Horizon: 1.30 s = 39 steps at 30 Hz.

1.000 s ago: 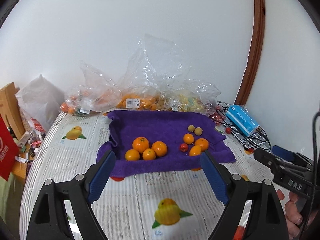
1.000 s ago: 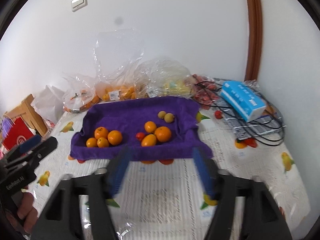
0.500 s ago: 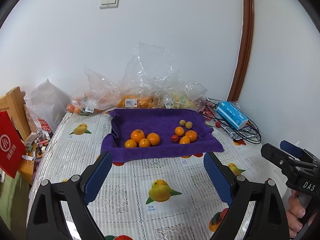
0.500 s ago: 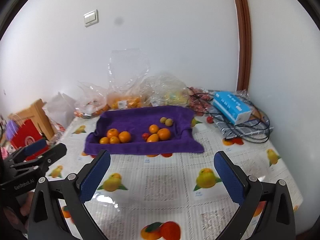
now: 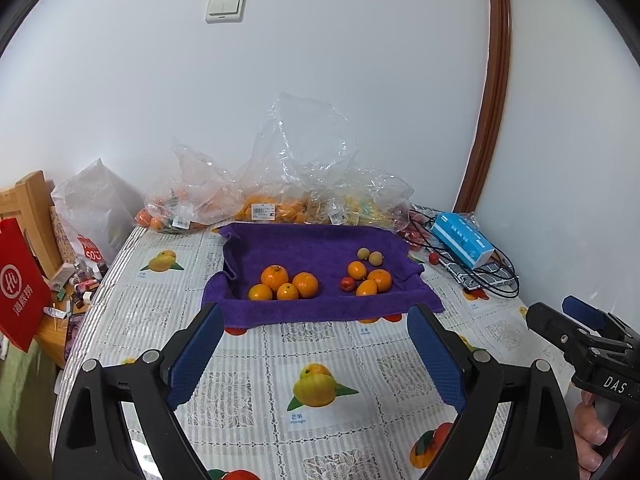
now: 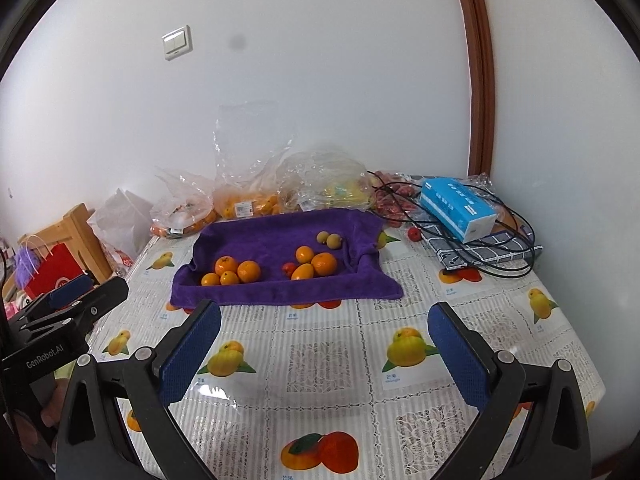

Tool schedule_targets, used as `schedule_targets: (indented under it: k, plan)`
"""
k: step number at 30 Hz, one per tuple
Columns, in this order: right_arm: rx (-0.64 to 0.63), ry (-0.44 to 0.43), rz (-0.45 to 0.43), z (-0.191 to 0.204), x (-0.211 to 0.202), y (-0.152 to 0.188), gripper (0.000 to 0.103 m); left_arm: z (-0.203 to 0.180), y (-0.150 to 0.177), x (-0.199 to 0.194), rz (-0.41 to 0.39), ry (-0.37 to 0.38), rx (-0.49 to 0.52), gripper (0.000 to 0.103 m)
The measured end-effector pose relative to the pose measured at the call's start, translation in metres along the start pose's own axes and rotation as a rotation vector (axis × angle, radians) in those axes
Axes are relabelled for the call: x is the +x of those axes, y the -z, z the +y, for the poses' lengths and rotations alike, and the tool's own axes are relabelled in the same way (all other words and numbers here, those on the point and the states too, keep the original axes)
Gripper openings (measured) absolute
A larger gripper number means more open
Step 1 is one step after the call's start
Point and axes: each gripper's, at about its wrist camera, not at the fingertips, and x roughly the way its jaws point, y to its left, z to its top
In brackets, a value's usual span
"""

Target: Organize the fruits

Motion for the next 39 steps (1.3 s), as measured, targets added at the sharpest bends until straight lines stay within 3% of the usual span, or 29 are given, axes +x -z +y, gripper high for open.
schedule_targets:
  k: [39]
  plan:
    - [-0.043, 0.009, -0.004, 0.015, 0.002, -0.001, 0.102, 0.009, 0.000, -0.002, -0.006, 0.002, -0.016, 0.093]
